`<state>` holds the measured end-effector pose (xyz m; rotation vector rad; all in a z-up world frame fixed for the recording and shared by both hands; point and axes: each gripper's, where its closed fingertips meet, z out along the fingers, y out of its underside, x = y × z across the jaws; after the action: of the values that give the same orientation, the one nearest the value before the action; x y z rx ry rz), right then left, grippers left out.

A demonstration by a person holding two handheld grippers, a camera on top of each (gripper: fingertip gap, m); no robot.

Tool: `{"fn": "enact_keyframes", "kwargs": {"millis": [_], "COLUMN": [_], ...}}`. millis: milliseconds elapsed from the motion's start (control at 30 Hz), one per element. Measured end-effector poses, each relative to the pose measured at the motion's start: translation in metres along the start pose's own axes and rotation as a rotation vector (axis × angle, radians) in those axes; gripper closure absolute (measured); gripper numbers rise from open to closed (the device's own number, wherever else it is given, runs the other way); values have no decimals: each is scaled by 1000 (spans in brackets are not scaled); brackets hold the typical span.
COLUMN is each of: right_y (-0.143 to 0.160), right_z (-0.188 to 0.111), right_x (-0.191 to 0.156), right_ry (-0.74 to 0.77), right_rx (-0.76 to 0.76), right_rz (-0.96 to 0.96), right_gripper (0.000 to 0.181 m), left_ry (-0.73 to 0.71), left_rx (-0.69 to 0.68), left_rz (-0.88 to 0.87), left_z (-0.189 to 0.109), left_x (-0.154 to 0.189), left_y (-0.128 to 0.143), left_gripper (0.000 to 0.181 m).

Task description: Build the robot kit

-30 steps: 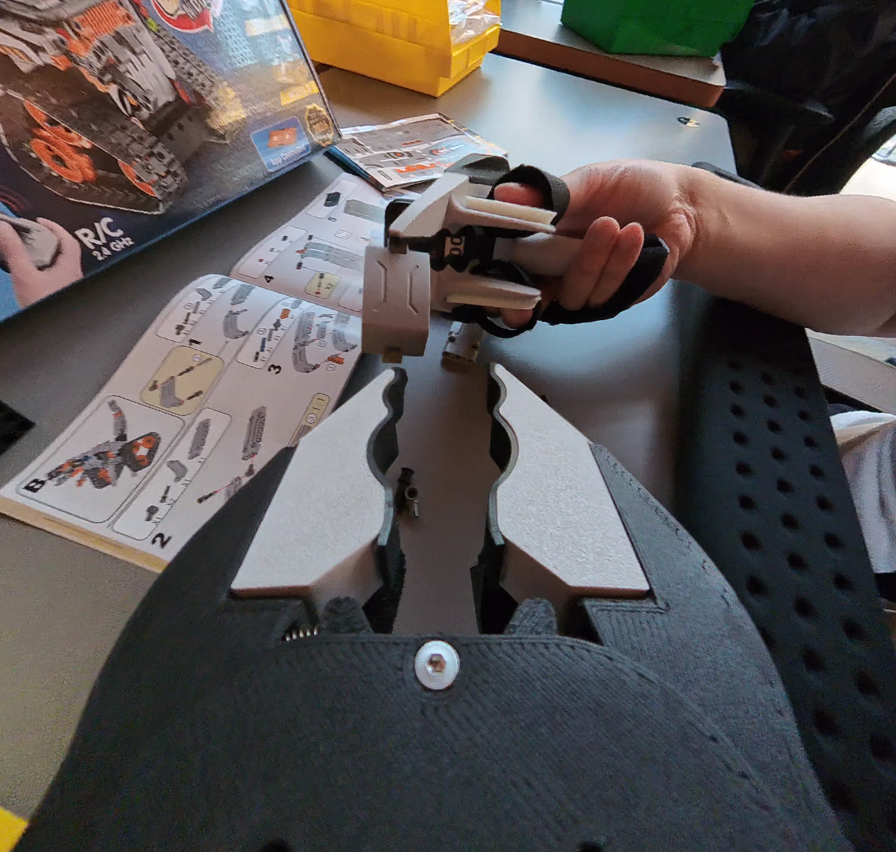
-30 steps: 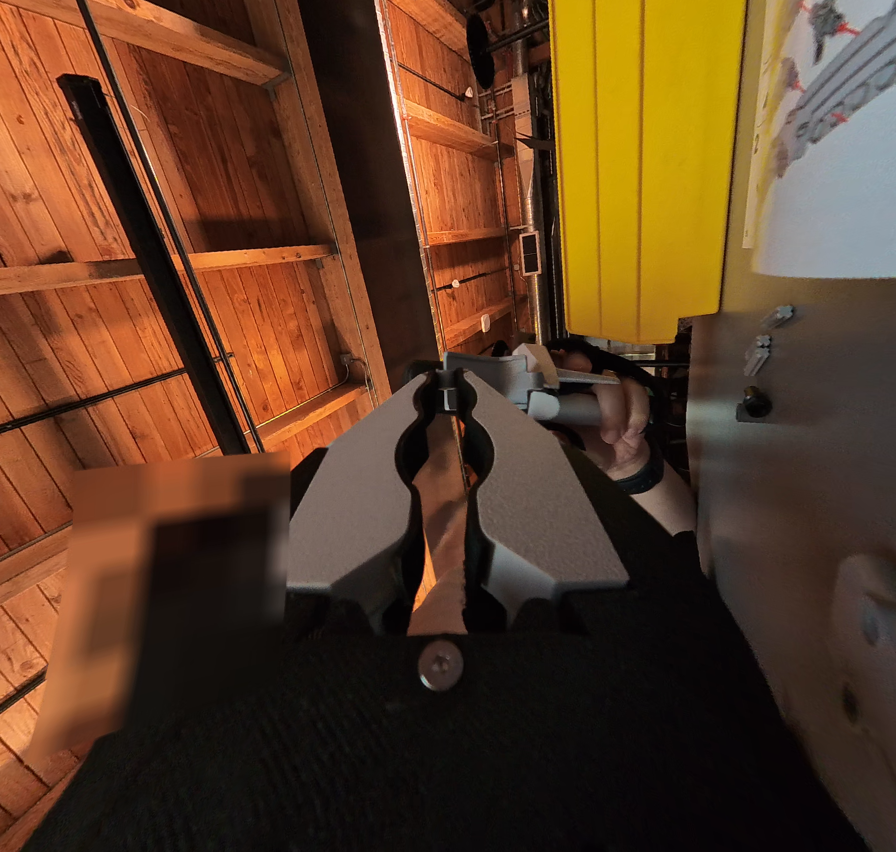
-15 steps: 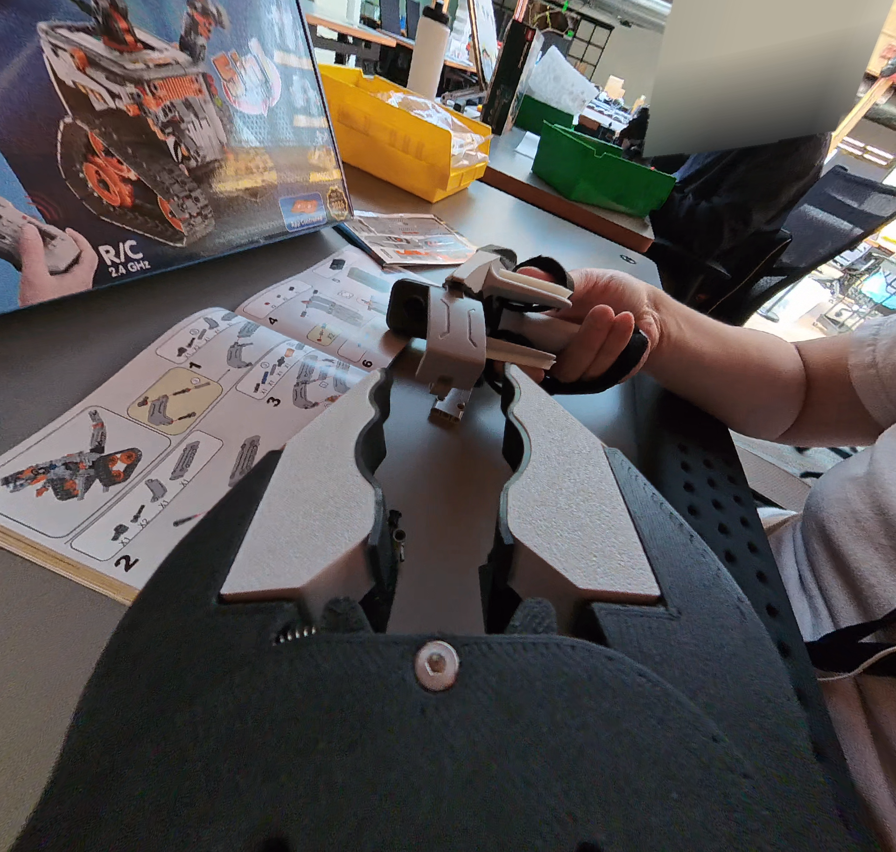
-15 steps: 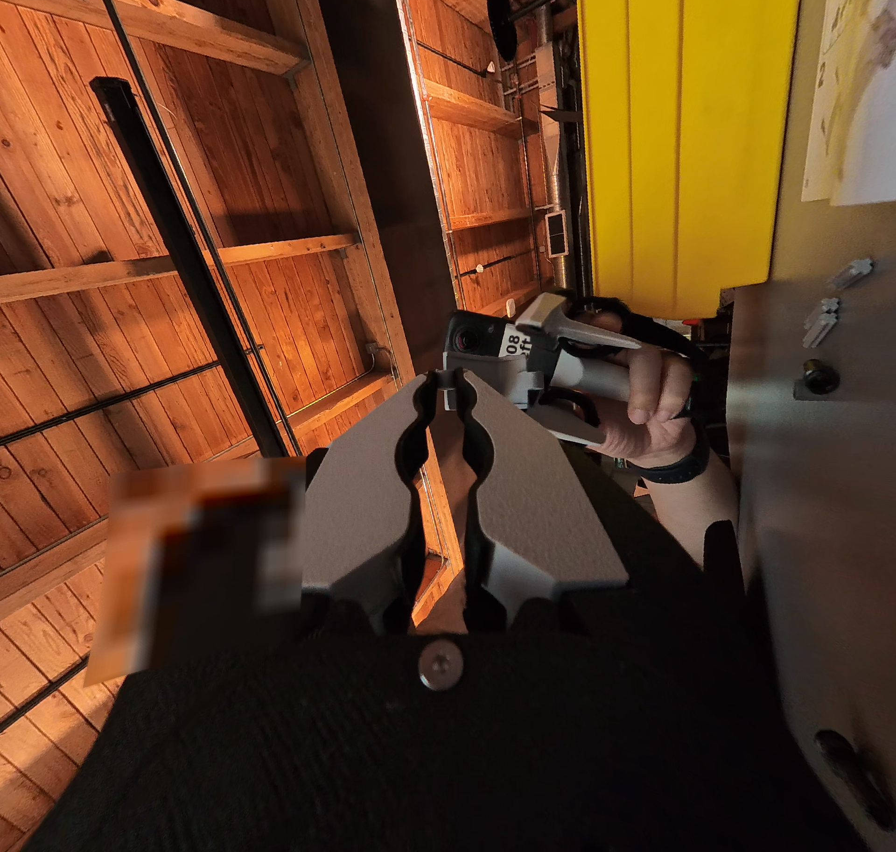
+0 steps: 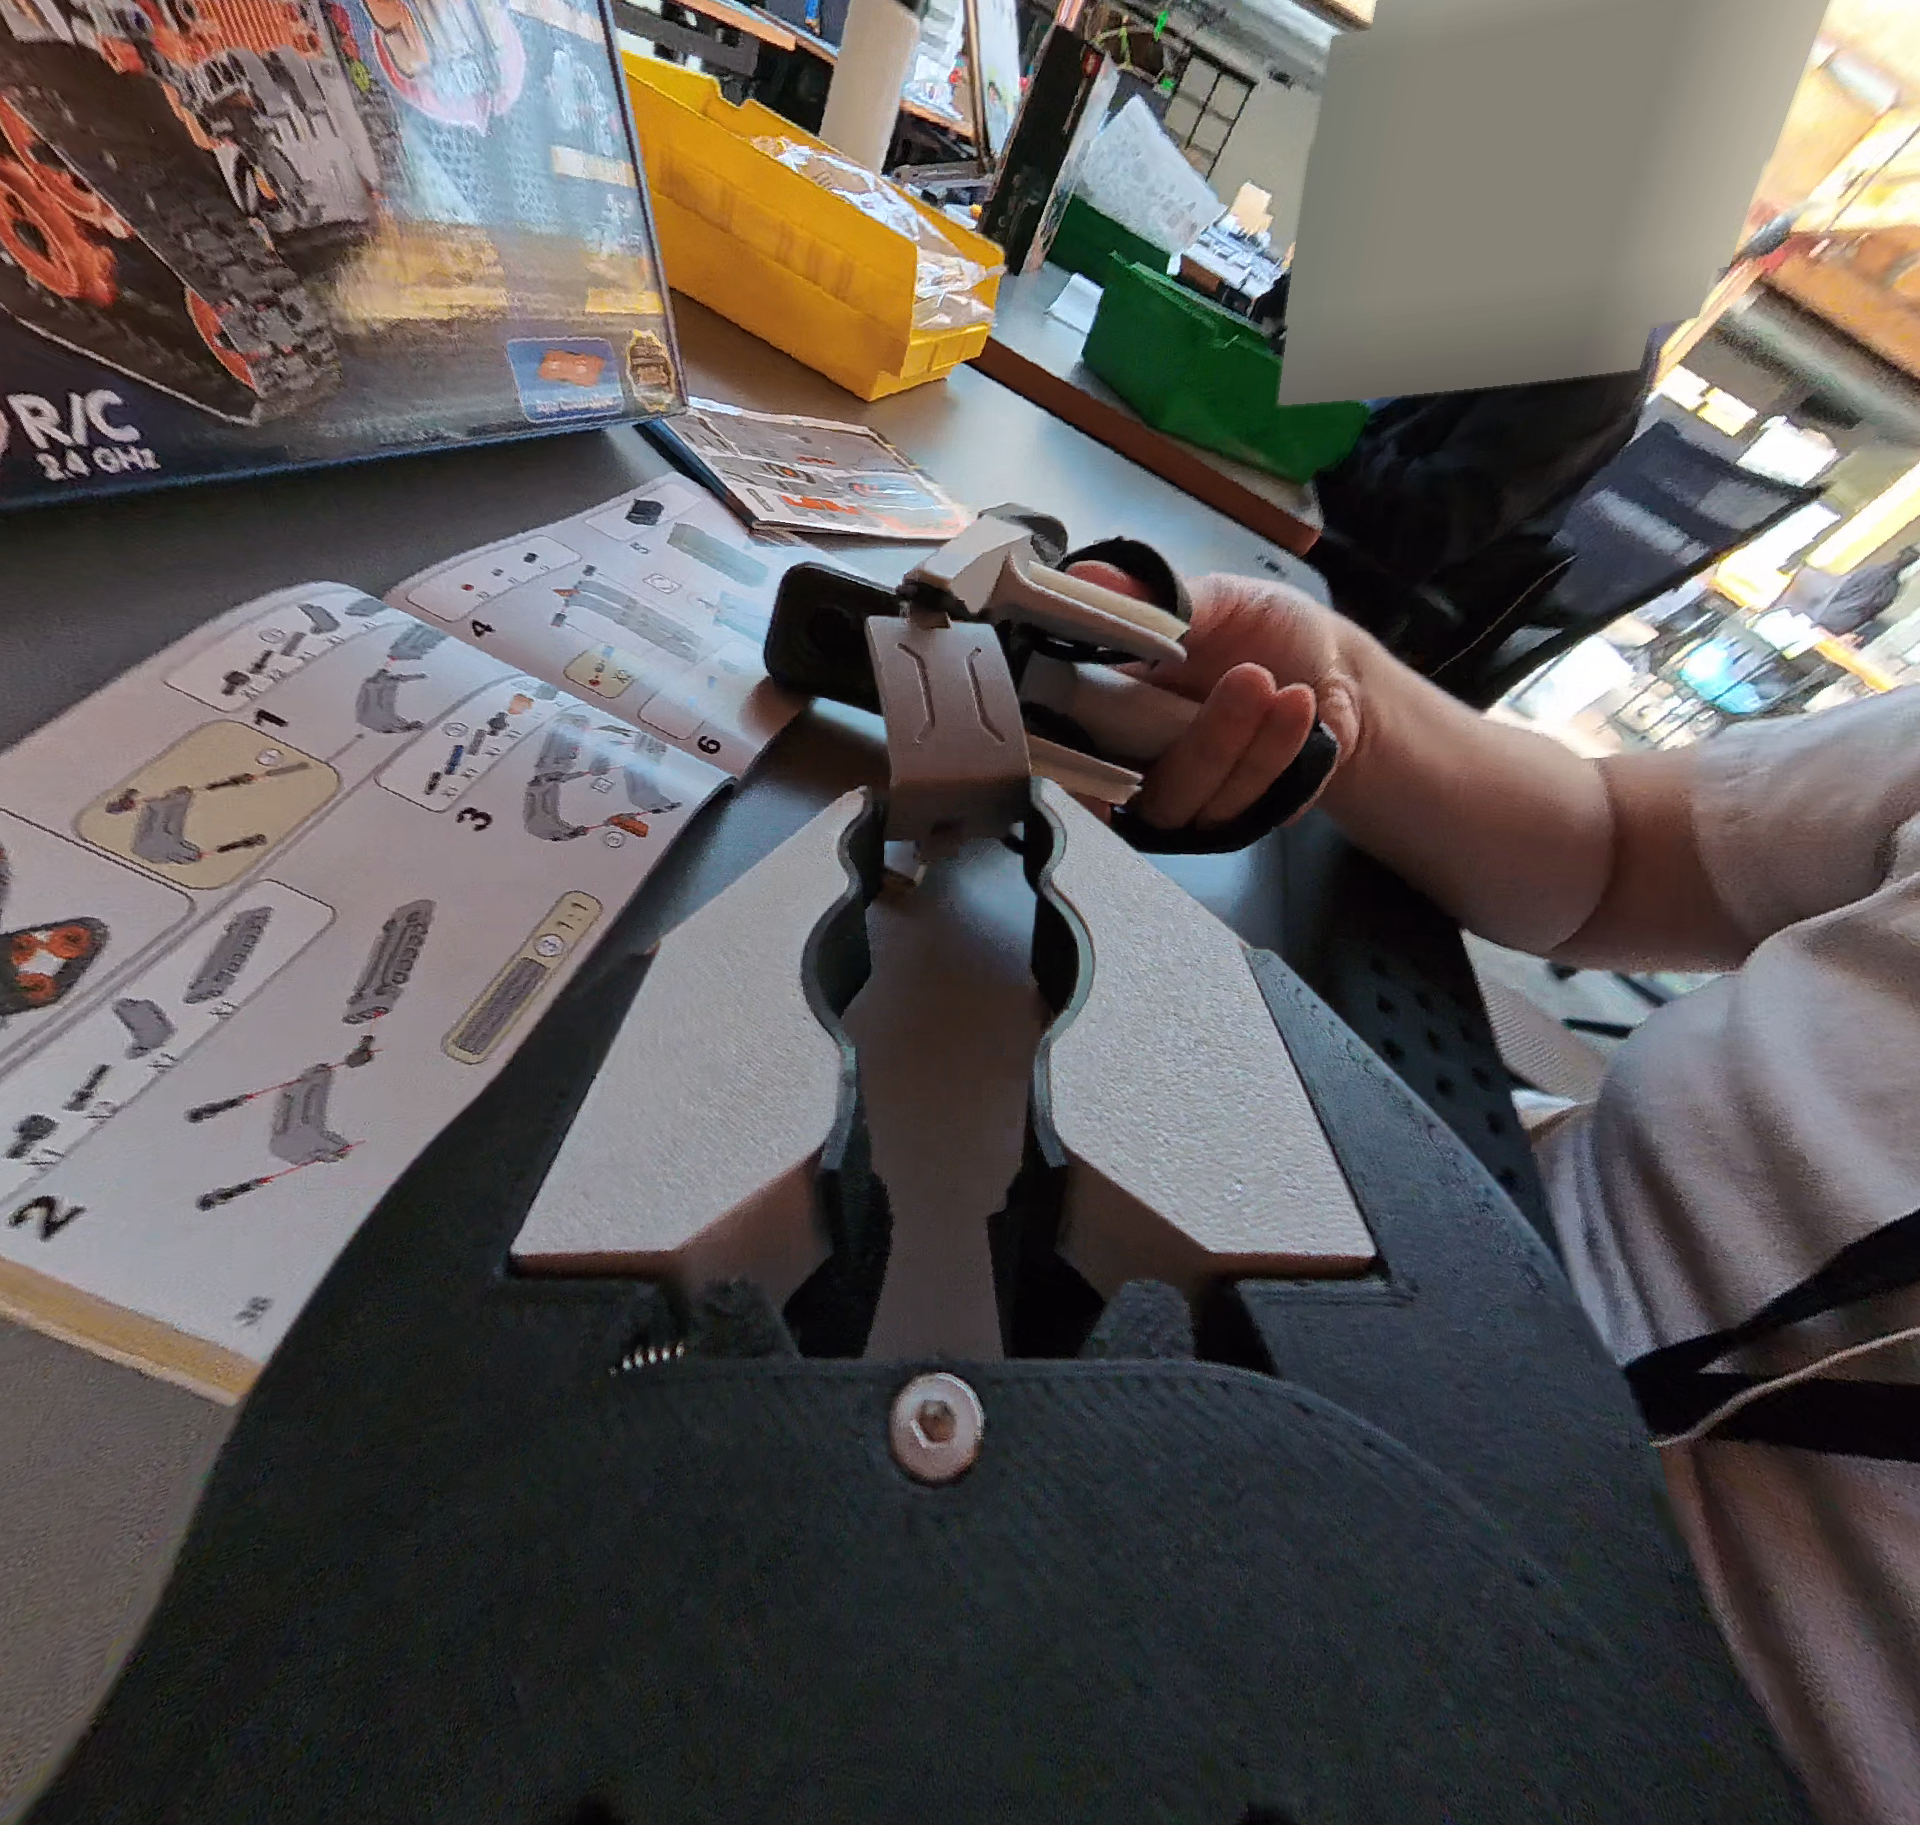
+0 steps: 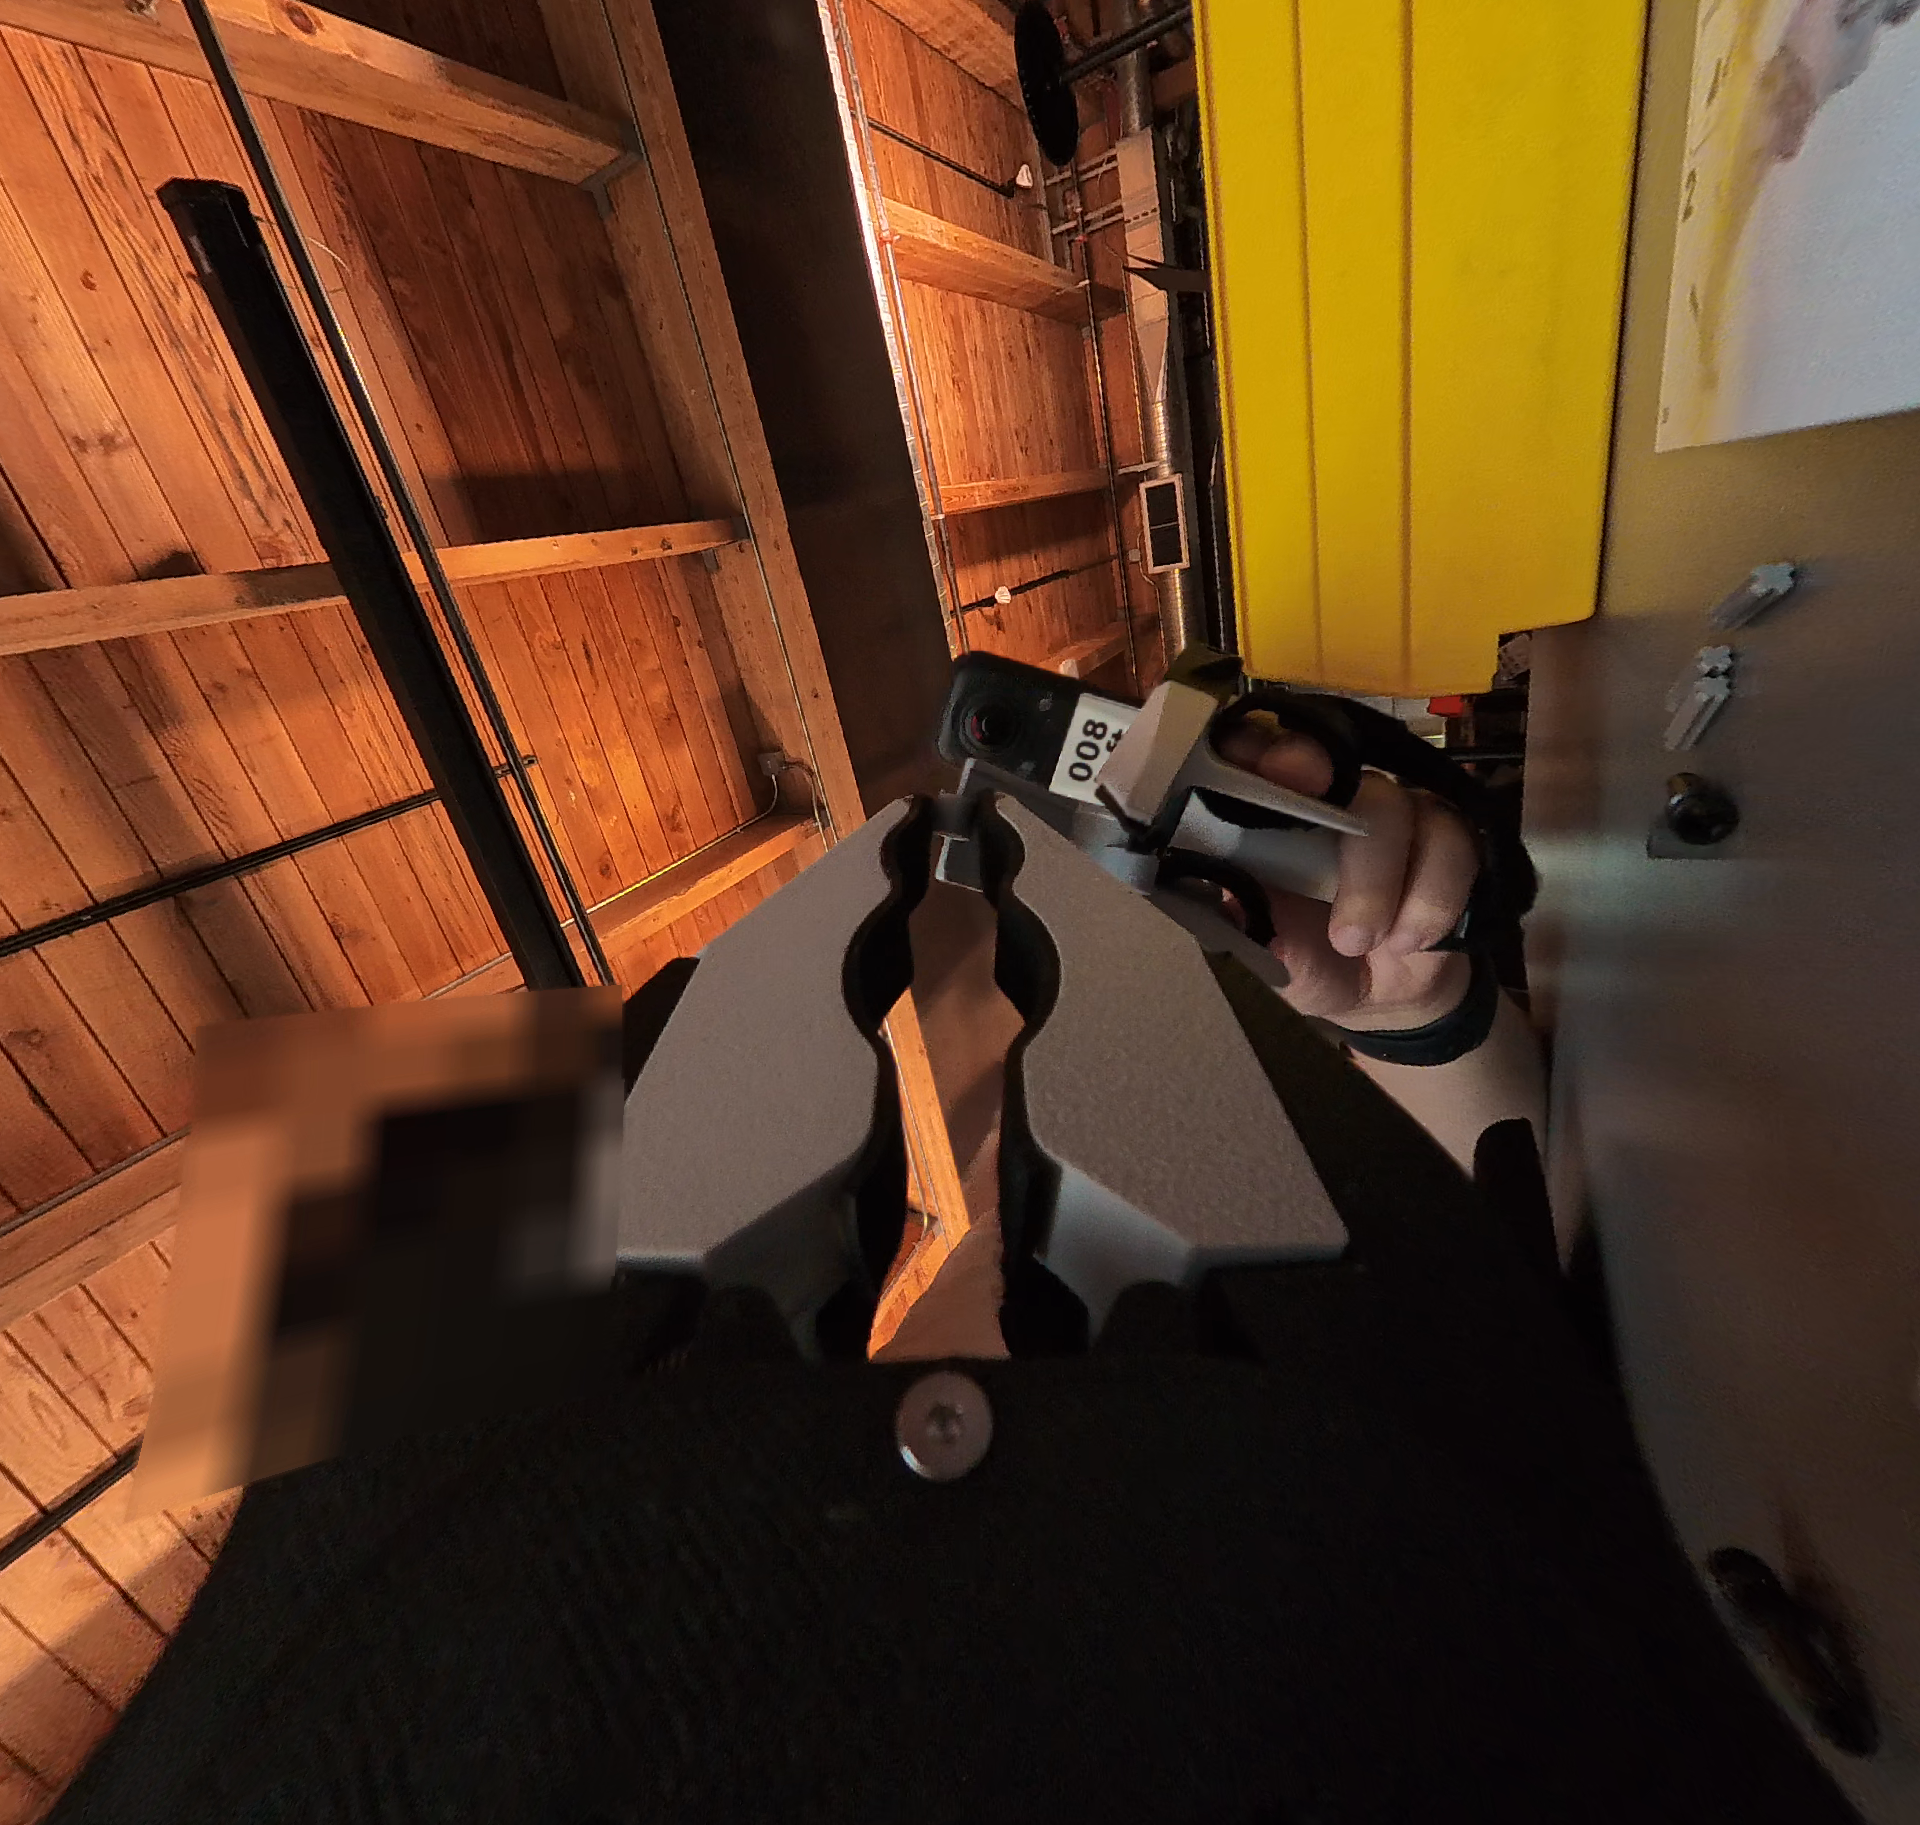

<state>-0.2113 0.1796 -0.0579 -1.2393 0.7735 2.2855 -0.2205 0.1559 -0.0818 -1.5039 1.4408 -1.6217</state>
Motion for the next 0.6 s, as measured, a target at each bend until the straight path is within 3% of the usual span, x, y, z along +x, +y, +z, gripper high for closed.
{"fn": "enact_keyframes", "kwargs": {"millis": [133,300,433,500,600], "right_y": [-1,7,0,4,6], "right_z": [-2,-6,-20,-24,-43], "right_x": [10,23,31,23,24], "right_ry": [92,354,635,702,878], "right_rx": [-24,-173,-277,-417,-662], "right_rz": [-85,-378,-752,-1055,-1531], "right_gripper": [160,138,121,129,125], "left_ry": [95,121,133,133,127], "left_rx": [30,1,-9,-14,-31], "left_rz": [-165,-194,-213,-233,-247], "left_z": [0,5,5,5,3], "left_x": [3,7,7,6,4], "left_y": [0,6,8,9,10], "left_gripper": [157,157,157,157,157]}}
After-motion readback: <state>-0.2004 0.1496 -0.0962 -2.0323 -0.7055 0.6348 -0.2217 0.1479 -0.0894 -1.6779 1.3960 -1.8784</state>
